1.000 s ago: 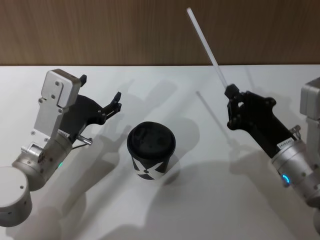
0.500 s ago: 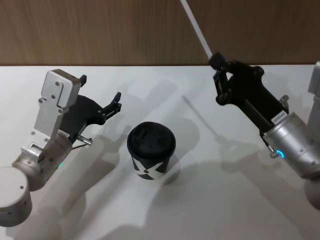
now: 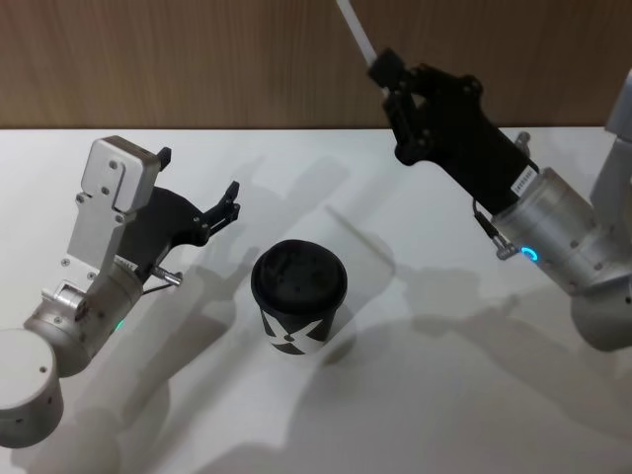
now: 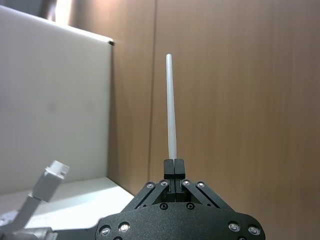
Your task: Pick up the straw with one hand, pass it to the other hand, and insert it into the cup.
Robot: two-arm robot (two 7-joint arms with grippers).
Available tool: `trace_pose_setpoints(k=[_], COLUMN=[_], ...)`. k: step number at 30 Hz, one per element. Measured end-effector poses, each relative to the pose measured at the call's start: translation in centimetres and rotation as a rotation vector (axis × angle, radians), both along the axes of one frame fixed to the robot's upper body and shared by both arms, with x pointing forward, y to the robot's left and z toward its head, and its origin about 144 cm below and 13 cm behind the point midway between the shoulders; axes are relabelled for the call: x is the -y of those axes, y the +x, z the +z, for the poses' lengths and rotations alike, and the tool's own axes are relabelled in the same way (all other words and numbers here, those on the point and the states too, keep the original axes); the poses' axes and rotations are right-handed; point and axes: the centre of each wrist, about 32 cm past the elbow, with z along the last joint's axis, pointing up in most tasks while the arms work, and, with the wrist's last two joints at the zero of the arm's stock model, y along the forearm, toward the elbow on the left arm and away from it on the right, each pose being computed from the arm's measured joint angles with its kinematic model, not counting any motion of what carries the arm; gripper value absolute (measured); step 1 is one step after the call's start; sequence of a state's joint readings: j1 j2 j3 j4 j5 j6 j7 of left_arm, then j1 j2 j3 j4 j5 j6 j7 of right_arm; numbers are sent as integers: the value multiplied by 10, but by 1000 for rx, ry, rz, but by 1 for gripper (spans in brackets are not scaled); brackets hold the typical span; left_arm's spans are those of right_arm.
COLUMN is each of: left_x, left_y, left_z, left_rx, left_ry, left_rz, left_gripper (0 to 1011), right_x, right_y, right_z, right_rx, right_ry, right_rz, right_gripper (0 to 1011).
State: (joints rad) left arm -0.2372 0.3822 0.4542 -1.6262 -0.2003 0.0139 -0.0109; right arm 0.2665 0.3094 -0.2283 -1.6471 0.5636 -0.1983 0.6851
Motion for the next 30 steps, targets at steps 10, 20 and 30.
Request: trace_pose_setpoints(k=[10,20,30], left_x=[0,-4,-13], left_y=[0,-1,-5], left_z=[0,6,22], left_rx=[0,2,33], left_ry=[0,-44,-135], left_rz=[0,-34,-119], left_gripper=[1001,1001,1001], right_x=[-13,-23,-26], right_y=[29,45,52], right_z=[11,18,22], right_rx=[33,50,57], right_ry=[22,31,33], right_rz=[150,228,259], right_gripper=[5,5,5])
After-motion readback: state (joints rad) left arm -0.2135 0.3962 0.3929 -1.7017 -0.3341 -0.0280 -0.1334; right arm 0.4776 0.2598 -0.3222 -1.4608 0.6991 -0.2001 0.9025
